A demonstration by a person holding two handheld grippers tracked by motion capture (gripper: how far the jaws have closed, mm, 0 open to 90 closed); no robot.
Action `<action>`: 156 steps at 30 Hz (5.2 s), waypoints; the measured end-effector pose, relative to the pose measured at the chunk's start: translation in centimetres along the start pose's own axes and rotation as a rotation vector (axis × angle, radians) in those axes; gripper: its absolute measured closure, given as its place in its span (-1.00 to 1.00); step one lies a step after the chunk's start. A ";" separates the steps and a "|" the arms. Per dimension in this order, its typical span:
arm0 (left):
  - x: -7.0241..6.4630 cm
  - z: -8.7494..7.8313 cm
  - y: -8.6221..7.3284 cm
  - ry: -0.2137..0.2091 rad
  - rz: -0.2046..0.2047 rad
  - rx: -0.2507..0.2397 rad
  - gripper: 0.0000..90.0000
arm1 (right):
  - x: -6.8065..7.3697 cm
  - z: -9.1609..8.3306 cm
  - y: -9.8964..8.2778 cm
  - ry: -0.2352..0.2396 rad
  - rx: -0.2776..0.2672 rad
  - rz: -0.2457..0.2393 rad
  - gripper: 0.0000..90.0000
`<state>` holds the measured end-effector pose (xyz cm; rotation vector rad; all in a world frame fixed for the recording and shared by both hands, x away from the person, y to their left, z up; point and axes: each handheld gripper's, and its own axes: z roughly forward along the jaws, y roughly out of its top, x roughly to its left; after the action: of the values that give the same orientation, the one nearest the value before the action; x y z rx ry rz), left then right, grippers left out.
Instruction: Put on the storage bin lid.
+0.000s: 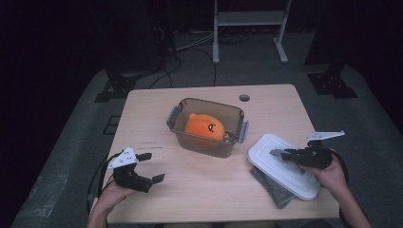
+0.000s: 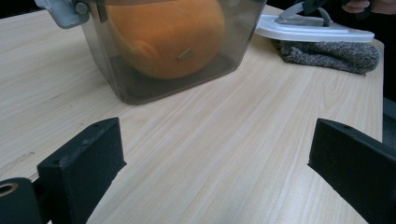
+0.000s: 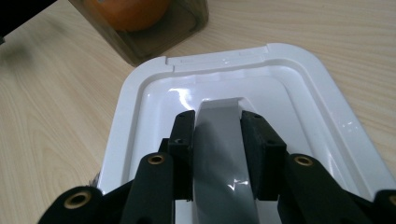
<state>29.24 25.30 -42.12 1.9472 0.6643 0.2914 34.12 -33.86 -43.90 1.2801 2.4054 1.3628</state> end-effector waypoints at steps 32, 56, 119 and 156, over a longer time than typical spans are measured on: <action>0.0 0.0 0.0 0.003 -0.002 0.000 -0.94 | 2.4 -5.4 4.4 0.039 -0.071 -0.047 0.46; -0.1 -0.1 0.1 -0.001 0.003 -0.002 -0.94 | 5.4 -6.3 10.9 0.081 -0.070 -0.132 0.46; -0.1 -0.2 0.3 -0.015 0.007 -0.019 -0.94 | 12.2 4.1 22.2 0.249 0.013 -0.305 0.46; 0.0 -0.4 0.3 -0.018 0.001 -0.033 -0.94 | 13.0 10.4 24.1 0.293 0.051 -0.331 0.46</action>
<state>29.14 25.53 -41.61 1.9164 0.6427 0.2839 45.40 -11.77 -28.27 0.6817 2.6998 1.4785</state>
